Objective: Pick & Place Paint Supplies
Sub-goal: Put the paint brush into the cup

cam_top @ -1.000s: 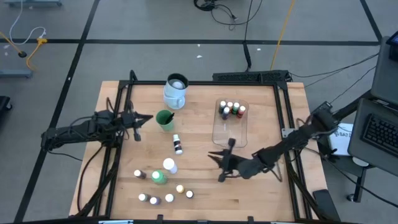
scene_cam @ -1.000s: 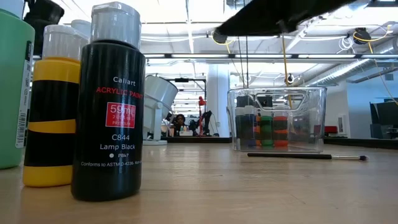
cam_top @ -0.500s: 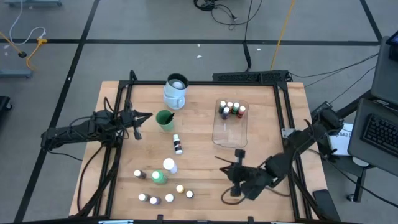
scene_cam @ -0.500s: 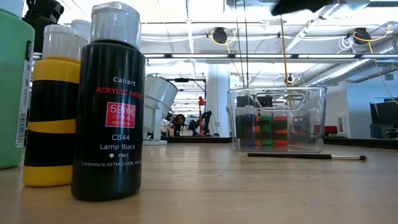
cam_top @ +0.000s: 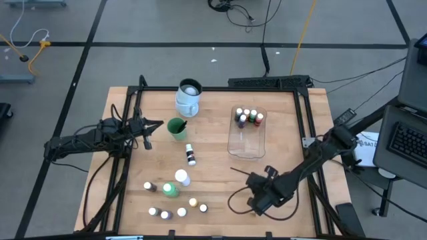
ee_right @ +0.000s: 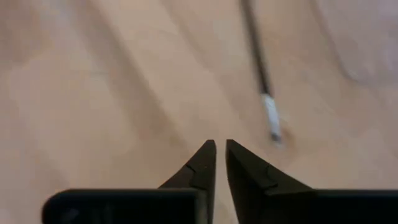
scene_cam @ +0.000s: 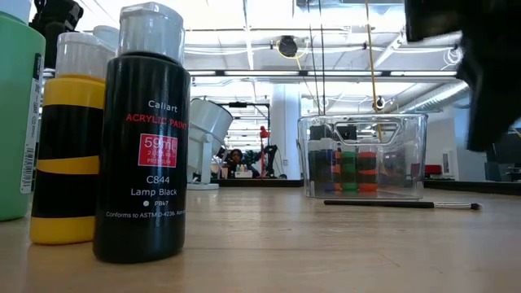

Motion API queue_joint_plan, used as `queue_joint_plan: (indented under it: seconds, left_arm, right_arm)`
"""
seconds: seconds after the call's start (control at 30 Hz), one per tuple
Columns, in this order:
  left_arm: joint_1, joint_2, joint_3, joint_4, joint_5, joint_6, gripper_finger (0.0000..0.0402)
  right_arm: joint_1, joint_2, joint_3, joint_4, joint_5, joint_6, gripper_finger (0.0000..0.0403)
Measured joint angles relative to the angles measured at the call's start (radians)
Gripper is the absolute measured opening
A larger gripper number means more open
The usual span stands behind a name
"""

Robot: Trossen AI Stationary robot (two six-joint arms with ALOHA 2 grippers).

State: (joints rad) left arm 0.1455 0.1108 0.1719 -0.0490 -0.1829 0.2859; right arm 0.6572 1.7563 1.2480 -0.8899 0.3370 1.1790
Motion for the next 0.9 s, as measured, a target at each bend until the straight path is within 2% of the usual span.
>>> queue_joint_plan:
  seconds: [0.17,0.3,0.43,0.67,0.9]
  left_arm:
    - [0.000,0.000,0.000,0.000,0.000,0.000,0.0024]
    - [0.000,0.000,0.000,0.001,0.000,0.000,0.0024]
    - [0.000,0.000,0.000,0.001,0.000,-0.001,0.0024]
    - [0.000,0.000,0.000,0.001,0.000,-0.002,0.0024]
    - [0.000,0.000,0.000,0.002,0.000,-0.002,0.0024]
  right_arm:
    - [-0.016,0.028,0.000,-0.111,-0.001,0.117,0.0083]
    - [-0.032,0.037,-0.017,-0.124,0.000,0.098,0.0130]
    - [-0.062,0.039,-0.075,-0.070,-0.033,0.041,0.0158]
    - [-0.132,0.032,-0.197,0.086,-0.076,0.001,0.0167]
    - [-0.159,0.033,-0.235,0.135,-0.096,-0.132,0.0148]
